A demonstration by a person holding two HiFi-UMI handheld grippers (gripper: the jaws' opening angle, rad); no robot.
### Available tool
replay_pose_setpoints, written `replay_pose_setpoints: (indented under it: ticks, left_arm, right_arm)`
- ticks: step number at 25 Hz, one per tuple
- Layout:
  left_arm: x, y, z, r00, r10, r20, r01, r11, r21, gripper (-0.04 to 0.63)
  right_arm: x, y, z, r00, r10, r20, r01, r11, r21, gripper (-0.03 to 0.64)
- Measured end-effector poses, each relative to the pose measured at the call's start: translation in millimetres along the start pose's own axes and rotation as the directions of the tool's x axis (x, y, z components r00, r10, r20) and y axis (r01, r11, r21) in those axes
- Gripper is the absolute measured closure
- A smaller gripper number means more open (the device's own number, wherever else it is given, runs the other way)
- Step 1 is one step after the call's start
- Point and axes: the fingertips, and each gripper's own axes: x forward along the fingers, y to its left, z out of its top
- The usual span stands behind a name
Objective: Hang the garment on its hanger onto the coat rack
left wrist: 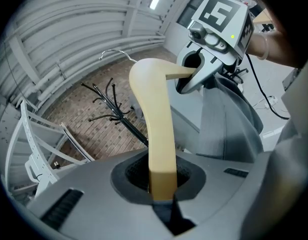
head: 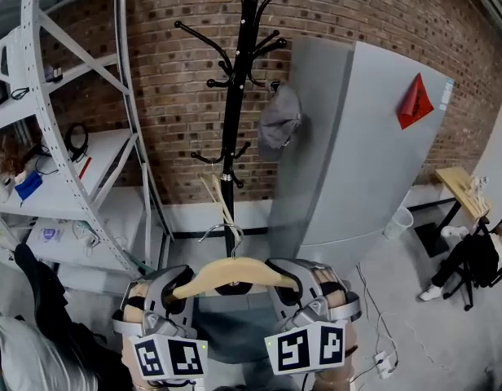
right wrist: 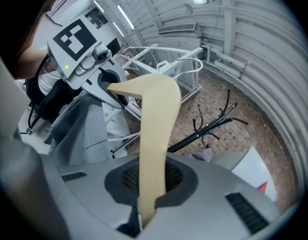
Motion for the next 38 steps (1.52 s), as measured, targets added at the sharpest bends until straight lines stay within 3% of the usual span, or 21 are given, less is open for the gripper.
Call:
replay_pose_setpoints:
  ticks: [10,22,30,38]
  left_arm:
    - [75,34,10,1.000,0.015,-0.006,-0.015,1.000,0.015,0.565]
    - [160,73,9,0.996,0.083,-0.030,-0.083,0.997,0.008,0.566]
    - [207,90,0,0.994,0.085,-0.073,-0.085,0.996,0.012,0.566]
    - [242,121,-5,0.993,0.105,-0.055,-0.103,0.994,0.030,0.566]
  right_arm:
    - [64,-51,-18,1.000,0.015,0.027,-0.015,1.000,-0.001,0.591]
    - [144,-102,-35,0.996,0.021,0.087,-0.019,0.999,-0.026,0.589]
    - [193,-123,-44,0.993,0.044,0.108,-0.041,0.999,-0.033,0.590]
    - [233,-143,-37,0.991,0.027,0.132,-0.022,0.999,-0.040,0.591]
